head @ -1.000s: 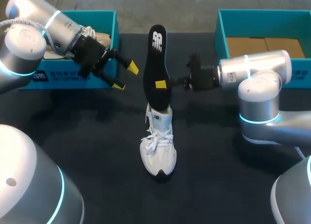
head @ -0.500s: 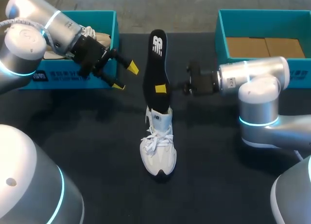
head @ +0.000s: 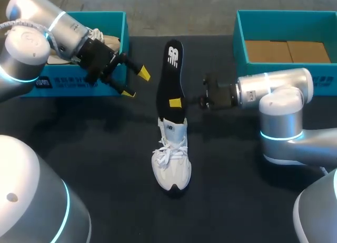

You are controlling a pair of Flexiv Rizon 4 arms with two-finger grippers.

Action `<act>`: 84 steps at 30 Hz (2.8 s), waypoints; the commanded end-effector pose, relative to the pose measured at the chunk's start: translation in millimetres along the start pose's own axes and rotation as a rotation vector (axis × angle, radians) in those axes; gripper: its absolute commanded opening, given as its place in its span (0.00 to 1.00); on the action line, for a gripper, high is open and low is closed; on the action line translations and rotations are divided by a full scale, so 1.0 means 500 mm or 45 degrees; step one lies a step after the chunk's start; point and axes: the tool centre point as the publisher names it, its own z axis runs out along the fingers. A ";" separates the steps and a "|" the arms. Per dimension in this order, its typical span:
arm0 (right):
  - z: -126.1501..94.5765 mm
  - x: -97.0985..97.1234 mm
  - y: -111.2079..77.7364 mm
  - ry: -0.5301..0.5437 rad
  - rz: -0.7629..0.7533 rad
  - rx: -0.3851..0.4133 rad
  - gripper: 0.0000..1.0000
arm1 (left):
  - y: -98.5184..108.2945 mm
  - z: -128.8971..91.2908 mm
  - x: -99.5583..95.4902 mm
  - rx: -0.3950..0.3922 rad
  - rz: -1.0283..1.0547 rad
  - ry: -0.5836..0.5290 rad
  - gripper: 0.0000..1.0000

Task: Take the shoe out of the shoebox, open the shoe tongue, remove and reinsert the insole, then place the shoe into the shoebox

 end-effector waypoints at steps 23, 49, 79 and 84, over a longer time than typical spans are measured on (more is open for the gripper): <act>0.008 0.018 -0.055 -0.020 0.052 0.042 0.00 | -0.002 0.000 -0.001 -0.003 0.001 0.003 1.00; -0.009 0.029 -0.017 -0.044 0.014 0.063 0.28 | -0.002 0.000 -0.001 -0.003 0.001 0.003 1.00; -0.004 0.040 -0.050 0.005 0.071 0.223 0.00 | -0.002 0.000 -0.001 -0.003 0.001 0.003 1.00; -0.003 0.044 -0.064 0.005 0.091 0.233 0.00 | -0.002 0.000 -0.001 -0.003 0.001 0.003 1.00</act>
